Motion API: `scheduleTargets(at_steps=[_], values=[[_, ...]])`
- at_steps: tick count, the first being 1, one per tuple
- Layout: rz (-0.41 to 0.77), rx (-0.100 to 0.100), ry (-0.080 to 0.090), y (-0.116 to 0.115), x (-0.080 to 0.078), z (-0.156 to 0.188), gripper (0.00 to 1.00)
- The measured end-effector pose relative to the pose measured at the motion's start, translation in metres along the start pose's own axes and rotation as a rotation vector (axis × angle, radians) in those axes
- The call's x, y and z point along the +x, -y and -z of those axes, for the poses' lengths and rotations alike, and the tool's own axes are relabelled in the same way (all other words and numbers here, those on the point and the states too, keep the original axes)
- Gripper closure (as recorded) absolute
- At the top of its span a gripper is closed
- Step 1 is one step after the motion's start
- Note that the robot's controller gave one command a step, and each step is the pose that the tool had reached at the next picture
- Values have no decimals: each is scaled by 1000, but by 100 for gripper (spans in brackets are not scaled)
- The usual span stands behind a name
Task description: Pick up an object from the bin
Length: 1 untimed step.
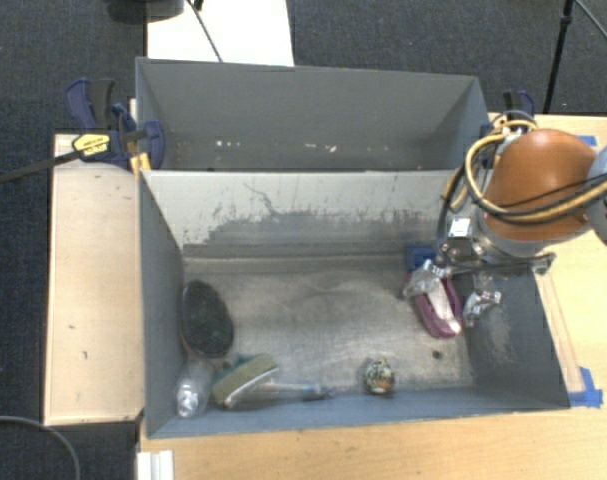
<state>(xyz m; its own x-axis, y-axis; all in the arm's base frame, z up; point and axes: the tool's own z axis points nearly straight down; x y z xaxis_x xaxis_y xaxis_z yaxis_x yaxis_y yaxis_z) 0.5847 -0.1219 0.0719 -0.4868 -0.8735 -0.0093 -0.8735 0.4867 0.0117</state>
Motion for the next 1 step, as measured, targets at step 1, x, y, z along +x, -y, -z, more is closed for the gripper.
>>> scheduleTargets(at_steps=[1], values=[[-3, 8, -4, 2, 3, 1, 100]])
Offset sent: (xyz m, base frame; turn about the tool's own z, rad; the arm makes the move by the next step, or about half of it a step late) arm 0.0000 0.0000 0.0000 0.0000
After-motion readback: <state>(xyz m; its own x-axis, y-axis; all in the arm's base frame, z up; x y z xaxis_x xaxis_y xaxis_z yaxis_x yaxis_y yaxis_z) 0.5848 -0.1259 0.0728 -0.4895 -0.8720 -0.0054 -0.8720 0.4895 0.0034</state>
